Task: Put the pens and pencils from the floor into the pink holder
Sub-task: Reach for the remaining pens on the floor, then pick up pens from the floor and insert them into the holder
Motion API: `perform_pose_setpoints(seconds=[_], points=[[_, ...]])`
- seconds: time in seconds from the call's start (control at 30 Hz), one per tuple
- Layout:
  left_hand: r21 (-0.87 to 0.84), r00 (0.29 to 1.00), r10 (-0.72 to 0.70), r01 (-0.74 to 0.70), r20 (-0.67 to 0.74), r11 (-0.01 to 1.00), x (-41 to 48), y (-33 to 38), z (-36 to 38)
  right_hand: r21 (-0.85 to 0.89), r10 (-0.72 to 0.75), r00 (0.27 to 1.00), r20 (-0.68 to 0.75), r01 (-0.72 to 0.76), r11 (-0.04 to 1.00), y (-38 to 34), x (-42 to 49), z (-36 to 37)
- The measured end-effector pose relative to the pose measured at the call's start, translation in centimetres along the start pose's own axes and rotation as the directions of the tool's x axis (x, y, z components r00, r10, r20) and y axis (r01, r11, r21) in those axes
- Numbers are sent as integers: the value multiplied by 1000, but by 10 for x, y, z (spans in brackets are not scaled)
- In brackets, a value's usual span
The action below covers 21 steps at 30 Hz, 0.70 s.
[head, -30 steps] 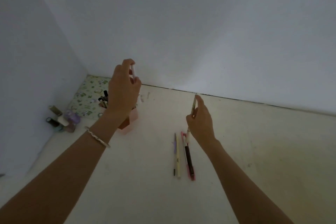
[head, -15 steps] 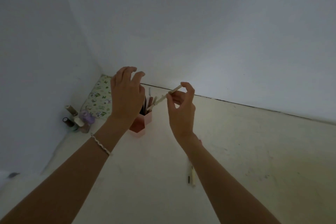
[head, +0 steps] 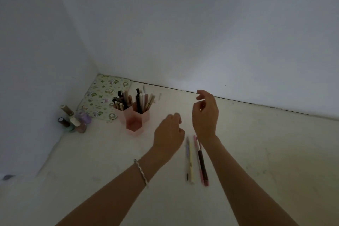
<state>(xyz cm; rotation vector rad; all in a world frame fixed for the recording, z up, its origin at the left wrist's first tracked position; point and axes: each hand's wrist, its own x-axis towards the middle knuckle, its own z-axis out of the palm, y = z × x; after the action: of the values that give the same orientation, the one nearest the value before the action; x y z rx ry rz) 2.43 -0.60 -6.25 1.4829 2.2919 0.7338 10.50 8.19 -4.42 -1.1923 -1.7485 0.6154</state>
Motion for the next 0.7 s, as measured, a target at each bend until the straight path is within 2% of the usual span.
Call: perform_pose_setpoints(seconds=[0.1, 0.2, 0.37, 0.5, 0.6, 0.7], points=[[57, 965, -131, 121, 226, 991, -12, 13, 46, -52, 107, 994, 9, -107, 993, 24, 1, -33], [69, 926, -233, 222, 298, 973, -18, 21, 70, -92, 164, 986, 19, -162, 983, 47, -5, -63], [112, 917, -289, 267, 277, 957, -19, 27, 81, -108, 243, 970, 21, -240, 965, 72, -21, -86], [100, 898, -335, 319, 285, 942, -17, 28, 79, -110, 280, 955, 95, -270, 957, 81, -35, -88], [26, 897, -329, 336, 295, 941, -14, 26, 73, -130, 318, 936, 151, -300, 945, 86, -42, -89], [-148, 939, -282, 313, 197, 938, -1, 26, 52, -253, 386, 874, 296, -318, 914, 89, -46, -85]])
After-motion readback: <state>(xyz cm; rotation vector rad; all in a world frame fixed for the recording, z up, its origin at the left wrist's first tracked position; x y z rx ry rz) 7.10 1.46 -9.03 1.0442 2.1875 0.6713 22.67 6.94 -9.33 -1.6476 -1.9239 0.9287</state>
